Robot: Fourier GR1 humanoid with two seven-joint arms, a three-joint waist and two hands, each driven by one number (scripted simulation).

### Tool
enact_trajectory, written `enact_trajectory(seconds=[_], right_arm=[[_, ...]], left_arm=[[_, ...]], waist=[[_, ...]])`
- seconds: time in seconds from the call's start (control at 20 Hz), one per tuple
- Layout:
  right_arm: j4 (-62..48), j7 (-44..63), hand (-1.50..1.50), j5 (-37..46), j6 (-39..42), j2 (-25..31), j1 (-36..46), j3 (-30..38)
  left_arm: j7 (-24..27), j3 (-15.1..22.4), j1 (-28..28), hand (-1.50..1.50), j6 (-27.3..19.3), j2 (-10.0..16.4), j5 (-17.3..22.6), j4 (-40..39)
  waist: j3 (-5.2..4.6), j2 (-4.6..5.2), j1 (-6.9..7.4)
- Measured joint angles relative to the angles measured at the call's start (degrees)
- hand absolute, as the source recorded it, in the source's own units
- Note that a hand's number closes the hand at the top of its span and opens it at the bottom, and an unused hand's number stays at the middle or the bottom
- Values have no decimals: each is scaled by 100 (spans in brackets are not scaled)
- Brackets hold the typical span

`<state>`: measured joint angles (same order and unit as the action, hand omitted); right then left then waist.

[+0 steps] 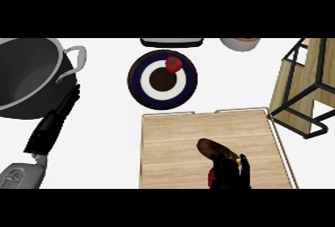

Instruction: Pick the pear from the tray and place it in the tiered shelf

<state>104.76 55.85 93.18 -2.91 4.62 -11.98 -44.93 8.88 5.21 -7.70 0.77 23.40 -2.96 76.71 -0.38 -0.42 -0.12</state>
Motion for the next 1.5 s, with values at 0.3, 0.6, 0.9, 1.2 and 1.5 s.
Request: enact_trajectory(seconds=[0.3, 0.6, 0.9, 1.2, 1.5], right_arm=[[-288, -211, 150, -281, -125, -98, 207, 193], [-567, -237, 150, -61, -77, -124, 541, 373], [-1121, -82, 150, -1513, 496, -373, 1835, 2024], [-2525, -3, 150, -1900, 530, -321, 3927, 3568], [-3462, -11, 150, -1494, -182, -84, 5617, 4131]], left_arm=[[94, -124, 84, 0, 148, -29, -74, 7], [-7, -143, 58, 0, 116, -136, -181, 34], [-14, -35, -71, 0, 150, -199, -242, 151], [-35, -14, -191, 0, 195, -226, -265, 69], [-5, -24, -234, 0, 205, -272, -295, -55]], waist=[[-57, -52, -4], [-65, -67, 6], [-3, 120, 230], [32, 171, 363], [35, 134, 323]])
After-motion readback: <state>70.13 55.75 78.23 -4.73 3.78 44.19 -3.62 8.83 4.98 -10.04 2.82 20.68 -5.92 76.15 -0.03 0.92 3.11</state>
